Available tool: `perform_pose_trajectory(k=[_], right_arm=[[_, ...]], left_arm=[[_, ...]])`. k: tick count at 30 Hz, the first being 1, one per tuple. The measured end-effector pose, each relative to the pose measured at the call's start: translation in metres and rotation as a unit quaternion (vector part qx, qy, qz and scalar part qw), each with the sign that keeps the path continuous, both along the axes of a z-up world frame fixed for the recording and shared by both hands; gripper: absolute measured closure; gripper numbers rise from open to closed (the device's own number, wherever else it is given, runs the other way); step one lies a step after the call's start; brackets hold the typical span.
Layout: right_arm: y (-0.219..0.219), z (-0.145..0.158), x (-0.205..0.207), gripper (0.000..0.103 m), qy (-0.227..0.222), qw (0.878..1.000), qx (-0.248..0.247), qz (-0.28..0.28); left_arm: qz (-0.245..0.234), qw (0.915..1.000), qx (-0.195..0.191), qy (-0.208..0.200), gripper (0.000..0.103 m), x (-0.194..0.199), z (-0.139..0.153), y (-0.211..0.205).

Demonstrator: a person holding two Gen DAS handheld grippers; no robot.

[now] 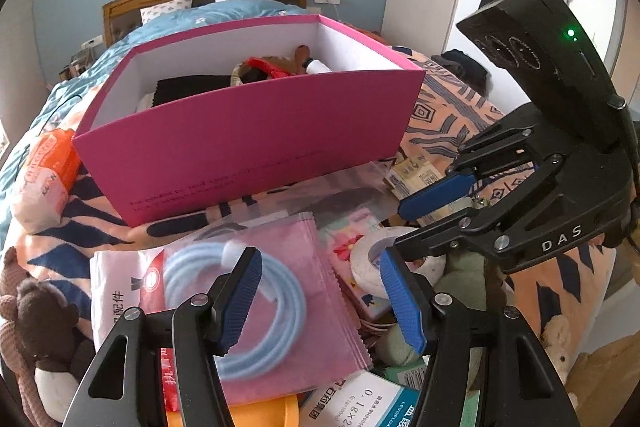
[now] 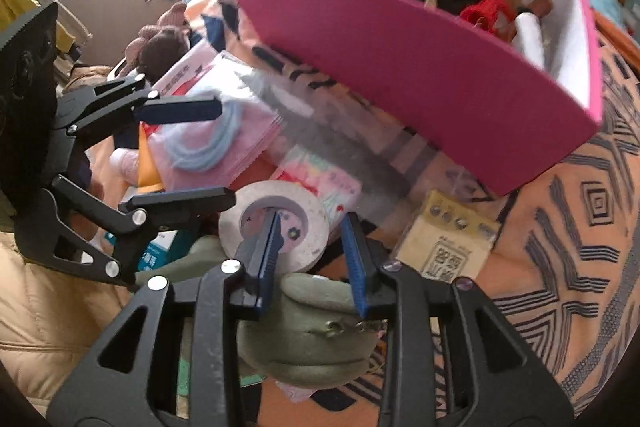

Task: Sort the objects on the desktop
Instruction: 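Move the right gripper to the white tape roll on the bed, then grasp the tape roll rim with the right gripper and lift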

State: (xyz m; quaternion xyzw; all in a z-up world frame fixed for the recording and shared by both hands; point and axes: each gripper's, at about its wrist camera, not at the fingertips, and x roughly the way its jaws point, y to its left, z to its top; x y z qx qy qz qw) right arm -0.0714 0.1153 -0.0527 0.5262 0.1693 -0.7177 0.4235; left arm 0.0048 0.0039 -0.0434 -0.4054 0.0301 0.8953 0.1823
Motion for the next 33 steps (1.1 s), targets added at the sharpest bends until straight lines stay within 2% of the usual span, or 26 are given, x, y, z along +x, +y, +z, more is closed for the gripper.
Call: perform_pose_trajectory(k=[7,11,16,18,20,25,28,30,33], right_arm=[[-0.015,-0.013,0.003,0.068,-0.004,0.999,0.034,0.026],[-0.019,-0.011,0.011,0.079,0.037,0.998,0.046,0.036],[-0.007,0.000,0.015,0.085,0.067,0.998,0.017,0.009],[-0.002,0.004,0.016,0.086,0.093,0.996,0.007,-0.014],[0.000,0.004,0.018,0.086,0.093,0.995,-0.011,-0.025],[-0.003,0.001,0.021,0.086,0.122,0.991,-0.019,-0.049],[0.001,-0.001,0.019,0.087,0.117,0.990,-0.036,-0.067],[0.007,-0.003,0.017,0.087,0.107,0.990,-0.050,-0.082],[0.009,-0.008,0.012,0.087,0.093,0.989,-0.064,-0.096]], left_arm=[[-0.001,1.0000,0.002,-0.004,0.040,0.000,-0.002,-0.001],[-0.001,1.0000,0.004,-0.005,0.040,0.000,-0.003,-0.002],[-0.004,0.9998,0.016,-0.012,0.040,-0.001,-0.002,-0.003],[-0.011,0.9994,0.028,-0.018,0.040,-0.002,-0.001,-0.002],[-0.017,0.9991,0.032,-0.021,0.040,-0.003,0.001,0.000],[-0.017,0.9992,0.023,-0.028,0.040,-0.005,-0.001,0.008],[-0.019,0.9990,0.027,-0.031,0.041,-0.005,-0.001,0.011],[-0.019,0.9988,0.027,-0.037,0.050,-0.006,-0.002,0.013],[-0.025,0.9982,0.027,-0.048,0.058,-0.009,-0.007,0.018]])
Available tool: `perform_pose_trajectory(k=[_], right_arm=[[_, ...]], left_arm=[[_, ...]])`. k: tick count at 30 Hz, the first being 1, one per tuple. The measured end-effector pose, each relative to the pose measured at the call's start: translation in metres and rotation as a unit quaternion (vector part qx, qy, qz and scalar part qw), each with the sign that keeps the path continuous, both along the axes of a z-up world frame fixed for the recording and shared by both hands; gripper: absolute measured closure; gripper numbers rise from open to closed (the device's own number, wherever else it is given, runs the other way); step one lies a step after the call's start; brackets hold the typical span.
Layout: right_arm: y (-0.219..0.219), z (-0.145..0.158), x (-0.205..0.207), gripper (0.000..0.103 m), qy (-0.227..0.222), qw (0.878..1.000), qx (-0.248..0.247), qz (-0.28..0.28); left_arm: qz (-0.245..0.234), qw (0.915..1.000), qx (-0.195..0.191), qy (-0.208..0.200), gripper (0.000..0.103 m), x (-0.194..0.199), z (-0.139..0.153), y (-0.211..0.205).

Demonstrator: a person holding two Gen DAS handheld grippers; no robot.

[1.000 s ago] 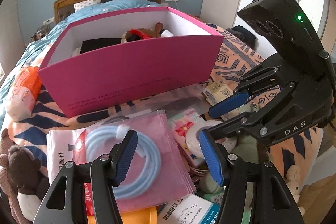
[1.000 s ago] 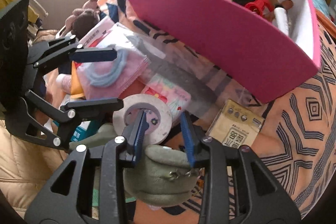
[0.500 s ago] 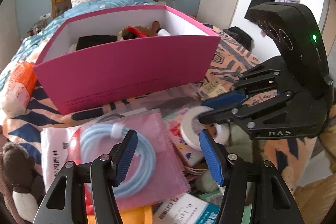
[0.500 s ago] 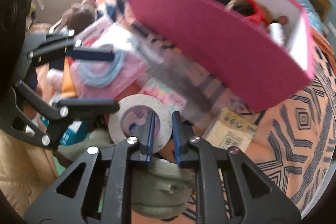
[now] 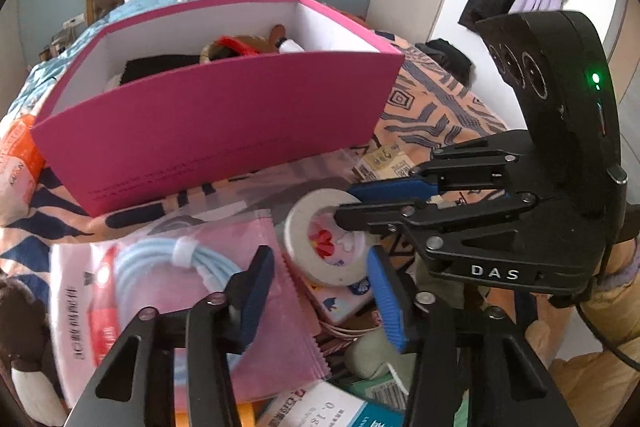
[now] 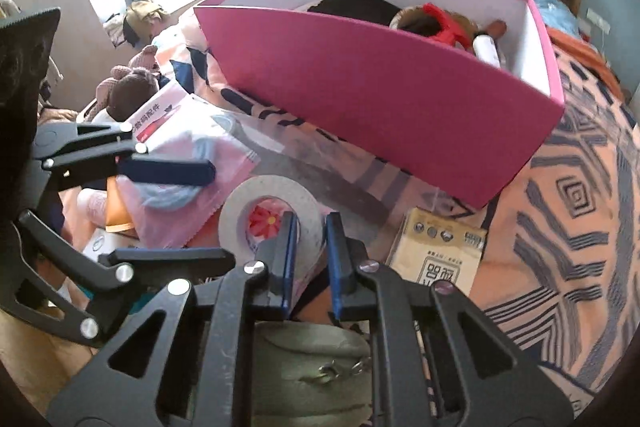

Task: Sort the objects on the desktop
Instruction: 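Grasp the tape roll rim with the right gripper and lift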

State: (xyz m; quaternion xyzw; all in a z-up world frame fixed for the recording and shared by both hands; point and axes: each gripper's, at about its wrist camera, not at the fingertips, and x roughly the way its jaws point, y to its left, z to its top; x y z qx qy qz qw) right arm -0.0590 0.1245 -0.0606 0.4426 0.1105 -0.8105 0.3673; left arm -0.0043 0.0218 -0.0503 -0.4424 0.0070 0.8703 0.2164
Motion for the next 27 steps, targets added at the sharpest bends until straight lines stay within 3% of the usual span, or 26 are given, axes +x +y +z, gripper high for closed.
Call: perform_pose_trajectory(k=[15,21,27], right_arm=[[0.000,-0.007,-0.004,0.086,-0.019,1.000,-0.013,0.005],[0.012,0.007,0.003,0.086,0.009,0.999,-0.036,-0.016],[0.018,0.020,0.005,0.086,0.031,0.998,-0.052,-0.030]], left_arm=[[0.005,0.9993,0.012,-0.035,0.061,-0.008,-0.009,0.001],[0.009,0.9989,0.030,-0.036,0.073,-0.008,0.000,-0.001],[0.010,0.9987,0.043,-0.024,0.074,-0.009,0.012,-0.001]])
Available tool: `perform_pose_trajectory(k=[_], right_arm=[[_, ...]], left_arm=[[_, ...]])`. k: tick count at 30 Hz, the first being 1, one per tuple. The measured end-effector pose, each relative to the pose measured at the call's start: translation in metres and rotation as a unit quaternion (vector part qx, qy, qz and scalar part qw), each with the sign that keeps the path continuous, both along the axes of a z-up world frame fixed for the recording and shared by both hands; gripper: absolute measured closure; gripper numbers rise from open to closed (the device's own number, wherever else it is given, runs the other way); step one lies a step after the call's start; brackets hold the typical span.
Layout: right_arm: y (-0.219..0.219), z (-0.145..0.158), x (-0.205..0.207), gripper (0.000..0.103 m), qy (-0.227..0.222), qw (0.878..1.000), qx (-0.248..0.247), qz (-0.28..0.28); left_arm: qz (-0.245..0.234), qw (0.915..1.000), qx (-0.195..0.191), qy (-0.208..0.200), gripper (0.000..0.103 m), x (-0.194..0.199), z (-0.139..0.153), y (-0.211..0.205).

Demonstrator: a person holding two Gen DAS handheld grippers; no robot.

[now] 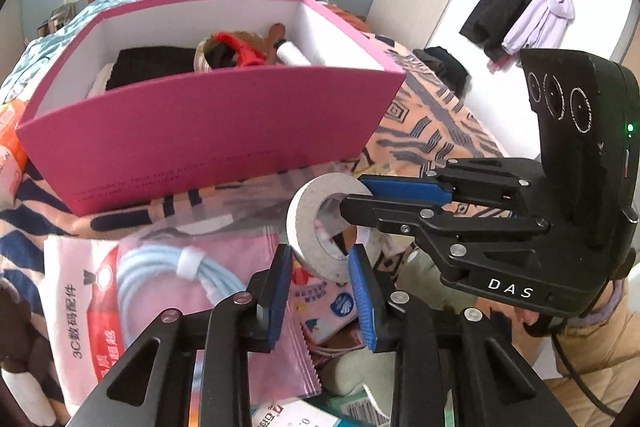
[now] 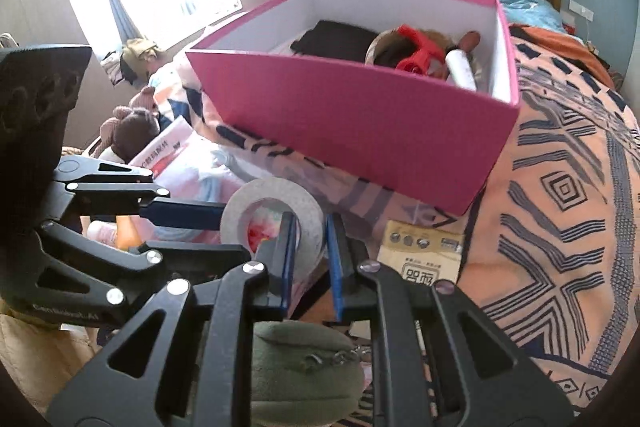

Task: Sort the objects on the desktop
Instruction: 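Grasp the tape roll rim with the right gripper and lift, then carry the tape roll over the pink box with the right gripper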

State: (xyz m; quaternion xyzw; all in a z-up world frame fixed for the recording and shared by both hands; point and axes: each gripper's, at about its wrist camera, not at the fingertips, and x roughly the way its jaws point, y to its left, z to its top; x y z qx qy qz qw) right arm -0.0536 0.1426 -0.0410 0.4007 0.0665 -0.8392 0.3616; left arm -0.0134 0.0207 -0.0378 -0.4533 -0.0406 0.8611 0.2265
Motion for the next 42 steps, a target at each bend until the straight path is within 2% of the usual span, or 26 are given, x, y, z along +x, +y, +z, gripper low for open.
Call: perform_pose_trajectory(k=[21,42], right_arm=[[0.002,0.045,-0.010,0.086,0.062,0.998,-0.027,-0.016],[-0.003,0.069,-0.042,0.086,0.085,0.996,-0.039,-0.012]], left_arm=[[0.005,0.9982,-0.005,0.060,0.075,-0.021,0.048,0.001],[0.020,0.9959,-0.008,0.088,0.075,-0.058,0.076,-0.006]])
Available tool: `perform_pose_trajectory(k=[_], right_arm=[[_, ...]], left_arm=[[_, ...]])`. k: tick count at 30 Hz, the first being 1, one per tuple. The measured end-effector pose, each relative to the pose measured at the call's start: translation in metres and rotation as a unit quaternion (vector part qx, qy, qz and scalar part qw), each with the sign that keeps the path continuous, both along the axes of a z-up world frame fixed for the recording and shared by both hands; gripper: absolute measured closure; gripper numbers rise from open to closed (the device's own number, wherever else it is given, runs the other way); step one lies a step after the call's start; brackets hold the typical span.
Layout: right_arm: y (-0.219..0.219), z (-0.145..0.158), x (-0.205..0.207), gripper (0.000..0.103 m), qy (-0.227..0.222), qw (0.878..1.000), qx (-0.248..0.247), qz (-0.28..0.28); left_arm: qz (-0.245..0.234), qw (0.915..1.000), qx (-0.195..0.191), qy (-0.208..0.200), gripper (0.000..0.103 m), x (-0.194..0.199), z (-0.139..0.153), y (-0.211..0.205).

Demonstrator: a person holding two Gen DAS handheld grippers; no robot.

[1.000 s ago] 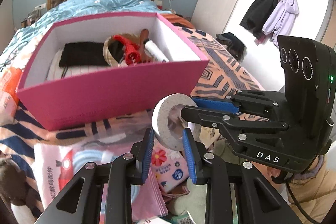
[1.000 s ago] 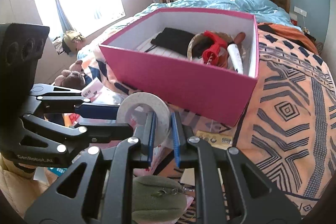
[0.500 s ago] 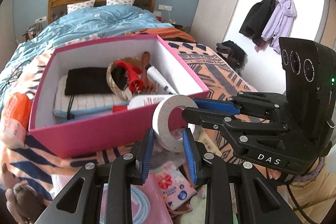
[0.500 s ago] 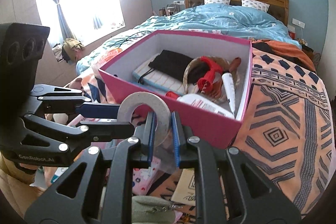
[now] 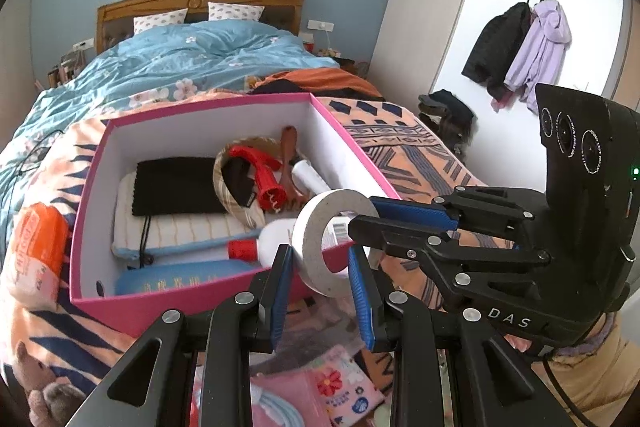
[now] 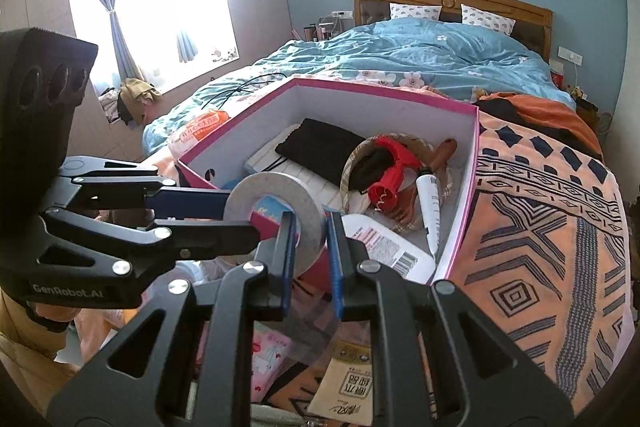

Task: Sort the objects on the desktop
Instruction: 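Carry the tape roll over the pink box with the right gripper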

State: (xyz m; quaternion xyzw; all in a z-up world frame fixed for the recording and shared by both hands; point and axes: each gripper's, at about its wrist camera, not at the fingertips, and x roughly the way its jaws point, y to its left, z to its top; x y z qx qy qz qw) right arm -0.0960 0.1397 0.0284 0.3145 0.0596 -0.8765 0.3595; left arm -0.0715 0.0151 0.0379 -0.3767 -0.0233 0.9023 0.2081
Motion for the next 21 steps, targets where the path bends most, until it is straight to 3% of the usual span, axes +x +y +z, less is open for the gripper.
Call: perform_pose_trajectory(k=[21], right_arm=[[-0.002,0.013,-0.029,0.086,0.019,1.000,-0.004,-0.005]], left_arm=[[0.010,0.9999,0.001,0.004,0.075,-0.031,0.008,0.000]])
